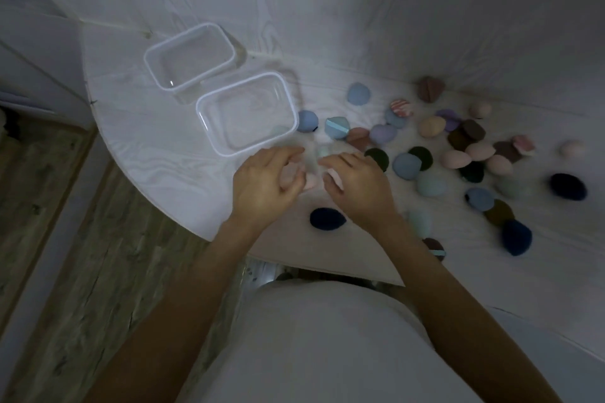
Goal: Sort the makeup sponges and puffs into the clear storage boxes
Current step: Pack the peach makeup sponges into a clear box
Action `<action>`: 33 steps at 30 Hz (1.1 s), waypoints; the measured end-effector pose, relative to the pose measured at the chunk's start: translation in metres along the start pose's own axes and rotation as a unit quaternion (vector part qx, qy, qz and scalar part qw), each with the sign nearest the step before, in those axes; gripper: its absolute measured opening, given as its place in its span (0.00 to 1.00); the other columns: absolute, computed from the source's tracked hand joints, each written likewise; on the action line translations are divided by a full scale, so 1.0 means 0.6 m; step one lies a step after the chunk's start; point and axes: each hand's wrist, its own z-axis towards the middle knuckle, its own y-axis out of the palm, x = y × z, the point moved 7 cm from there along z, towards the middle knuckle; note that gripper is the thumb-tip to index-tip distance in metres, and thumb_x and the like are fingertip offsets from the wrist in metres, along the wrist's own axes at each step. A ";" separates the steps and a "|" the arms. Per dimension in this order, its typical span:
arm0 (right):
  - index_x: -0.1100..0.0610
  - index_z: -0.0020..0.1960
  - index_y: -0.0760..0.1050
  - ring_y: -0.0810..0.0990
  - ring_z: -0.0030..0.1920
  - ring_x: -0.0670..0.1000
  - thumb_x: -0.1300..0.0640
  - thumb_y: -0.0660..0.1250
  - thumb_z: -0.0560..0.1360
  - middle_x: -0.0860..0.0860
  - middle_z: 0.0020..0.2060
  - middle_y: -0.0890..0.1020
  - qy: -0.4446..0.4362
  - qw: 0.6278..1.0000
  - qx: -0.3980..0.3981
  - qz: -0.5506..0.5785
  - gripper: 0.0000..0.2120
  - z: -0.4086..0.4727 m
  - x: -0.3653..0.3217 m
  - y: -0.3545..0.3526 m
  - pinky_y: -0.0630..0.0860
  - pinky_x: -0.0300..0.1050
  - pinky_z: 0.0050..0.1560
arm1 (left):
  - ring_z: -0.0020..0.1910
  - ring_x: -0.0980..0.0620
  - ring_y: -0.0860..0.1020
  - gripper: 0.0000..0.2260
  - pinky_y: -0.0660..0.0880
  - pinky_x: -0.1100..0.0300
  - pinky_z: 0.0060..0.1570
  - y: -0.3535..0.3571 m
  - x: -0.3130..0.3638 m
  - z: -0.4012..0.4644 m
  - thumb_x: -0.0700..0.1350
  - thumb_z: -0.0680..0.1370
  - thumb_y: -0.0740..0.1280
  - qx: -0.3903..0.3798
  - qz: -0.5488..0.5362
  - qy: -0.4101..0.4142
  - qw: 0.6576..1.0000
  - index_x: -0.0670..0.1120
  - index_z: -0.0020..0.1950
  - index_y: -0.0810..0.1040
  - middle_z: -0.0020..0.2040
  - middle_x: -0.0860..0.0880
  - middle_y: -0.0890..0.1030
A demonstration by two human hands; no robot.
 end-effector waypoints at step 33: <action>0.62 0.56 0.73 0.75 0.49 0.57 0.56 0.66 0.76 0.58 0.49 0.78 0.222 0.974 -0.040 0.030 0.12 -0.111 0.388 -0.125 0.70 0.48 0.45 | 0.51 0.56 0.73 0.17 0.73 0.69 0.48 0.247 0.179 0.126 0.42 0.72 0.72 -0.068 -0.206 -0.091 0.972 0.46 0.61 0.76 0.56 0.45 0.73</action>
